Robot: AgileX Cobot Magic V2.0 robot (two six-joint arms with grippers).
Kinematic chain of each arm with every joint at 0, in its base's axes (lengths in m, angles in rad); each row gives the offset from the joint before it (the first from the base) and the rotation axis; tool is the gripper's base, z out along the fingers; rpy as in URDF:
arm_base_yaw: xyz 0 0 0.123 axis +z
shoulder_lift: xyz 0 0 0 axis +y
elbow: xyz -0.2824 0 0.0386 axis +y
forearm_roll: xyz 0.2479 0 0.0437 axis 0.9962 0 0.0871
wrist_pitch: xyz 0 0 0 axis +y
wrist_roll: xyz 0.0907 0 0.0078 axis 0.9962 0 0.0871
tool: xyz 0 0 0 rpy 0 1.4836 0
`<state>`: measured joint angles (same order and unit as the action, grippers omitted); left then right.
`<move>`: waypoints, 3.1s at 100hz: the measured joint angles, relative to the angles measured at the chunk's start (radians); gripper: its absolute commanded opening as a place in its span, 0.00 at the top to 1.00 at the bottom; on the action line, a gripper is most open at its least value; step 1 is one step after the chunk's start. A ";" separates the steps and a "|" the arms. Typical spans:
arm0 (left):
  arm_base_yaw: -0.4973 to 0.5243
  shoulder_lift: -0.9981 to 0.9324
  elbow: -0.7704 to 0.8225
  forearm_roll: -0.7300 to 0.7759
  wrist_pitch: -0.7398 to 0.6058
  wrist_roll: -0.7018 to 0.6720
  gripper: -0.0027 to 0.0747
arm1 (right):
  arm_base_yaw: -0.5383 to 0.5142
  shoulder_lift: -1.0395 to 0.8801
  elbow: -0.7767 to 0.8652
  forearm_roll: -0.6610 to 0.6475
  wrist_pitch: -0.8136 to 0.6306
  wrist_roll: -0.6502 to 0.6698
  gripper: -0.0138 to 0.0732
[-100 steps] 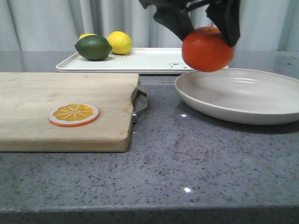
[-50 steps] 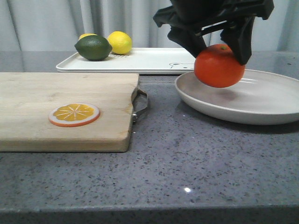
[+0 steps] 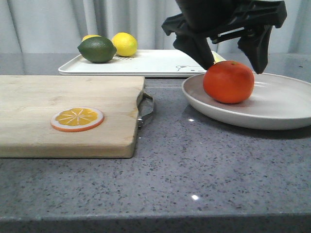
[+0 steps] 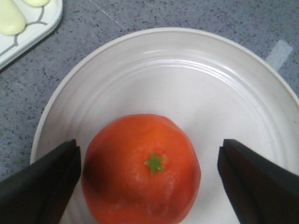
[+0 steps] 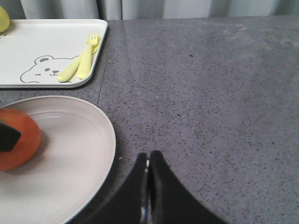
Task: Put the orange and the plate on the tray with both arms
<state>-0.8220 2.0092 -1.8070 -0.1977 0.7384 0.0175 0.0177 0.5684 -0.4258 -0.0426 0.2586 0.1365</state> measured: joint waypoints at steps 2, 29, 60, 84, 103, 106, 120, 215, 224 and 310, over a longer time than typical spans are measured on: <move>0.000 0.000 0.000 0.000 0.000 0.000 0.20 | 0.000 0.000 0.000 0.000 0.000 0.000 0.92; 0.000 0.004 -0.039 -0.001 0.031 0.000 0.22 | 0.000 0.000 0.000 0.000 0.000 0.000 0.92; 0.032 -0.040 -0.084 -0.002 0.111 0.000 0.62 | 0.000 0.000 0.000 0.000 0.000 0.000 0.92; 0.071 -0.123 -0.084 0.000 0.162 0.018 0.97 | 0.000 0.000 0.000 0.000 -0.027 0.000 0.92; 0.092 -0.202 -0.069 0.029 0.184 0.022 0.99 | 0.000 0.000 -0.001 0.000 -0.047 0.000 0.92; 0.094 -0.220 -0.060 0.034 0.186 0.024 0.99 | 0.000 0.000 -0.001 0.000 -0.041 0.000 0.92; 0.120 -0.311 0.017 0.045 0.187 0.024 0.99 | 0.000 0.000 -0.004 0.000 -0.013 0.000 0.92; 0.247 -1.369 1.106 0.073 -0.190 0.026 0.99 | 0.000 0.258 -0.222 0.000 0.243 0.000 0.92; 0.247 -1.458 1.172 0.073 -0.210 0.026 0.99 | 0.000 0.311 -0.279 0.000 0.294 0.000 0.92; 0.247 -1.607 1.266 0.073 -0.245 0.026 0.99 | 0.000 0.869 -0.734 0.263 0.643 -0.164 0.38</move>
<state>-0.5751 0.4027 -0.5412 -0.1249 0.4930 0.0431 0.0177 1.4371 -1.1600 0.2205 0.9016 -0.0271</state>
